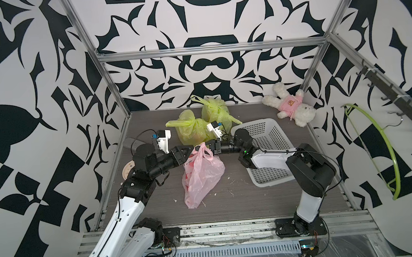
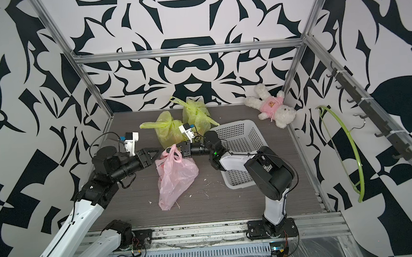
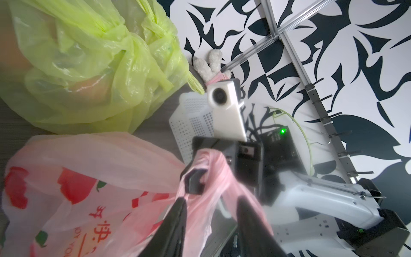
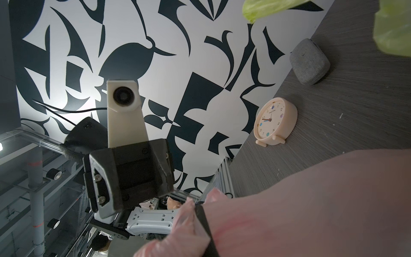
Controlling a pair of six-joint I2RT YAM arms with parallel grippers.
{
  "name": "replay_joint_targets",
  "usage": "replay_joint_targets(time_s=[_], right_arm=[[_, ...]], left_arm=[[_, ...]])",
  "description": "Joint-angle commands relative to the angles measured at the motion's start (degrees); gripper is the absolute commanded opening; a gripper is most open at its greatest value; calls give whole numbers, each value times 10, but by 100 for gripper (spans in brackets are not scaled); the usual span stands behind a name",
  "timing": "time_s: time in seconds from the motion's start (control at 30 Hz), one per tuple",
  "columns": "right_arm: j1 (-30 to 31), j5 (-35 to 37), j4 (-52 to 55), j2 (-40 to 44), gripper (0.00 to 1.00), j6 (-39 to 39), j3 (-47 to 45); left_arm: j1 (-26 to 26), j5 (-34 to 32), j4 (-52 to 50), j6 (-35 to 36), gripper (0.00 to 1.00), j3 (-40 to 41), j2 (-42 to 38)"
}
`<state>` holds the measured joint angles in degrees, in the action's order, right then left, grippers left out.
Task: Place the peach into a plastic bag & tie a knot
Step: Tie the plastic bag at the center of the board.
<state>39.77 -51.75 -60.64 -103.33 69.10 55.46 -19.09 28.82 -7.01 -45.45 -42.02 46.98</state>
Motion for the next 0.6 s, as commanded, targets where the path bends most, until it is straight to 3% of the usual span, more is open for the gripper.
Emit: replay_joint_targets(time_s=[0.0, 0.57], right_arm=[[1, -11, -24, 26, 0, 1, 24], [2, -13, -25, 32, 0, 4, 22]], left_arm=[[3, 36, 25, -3, 41, 16, 12], [4, 18, 14, 20, 44, 32, 15]])
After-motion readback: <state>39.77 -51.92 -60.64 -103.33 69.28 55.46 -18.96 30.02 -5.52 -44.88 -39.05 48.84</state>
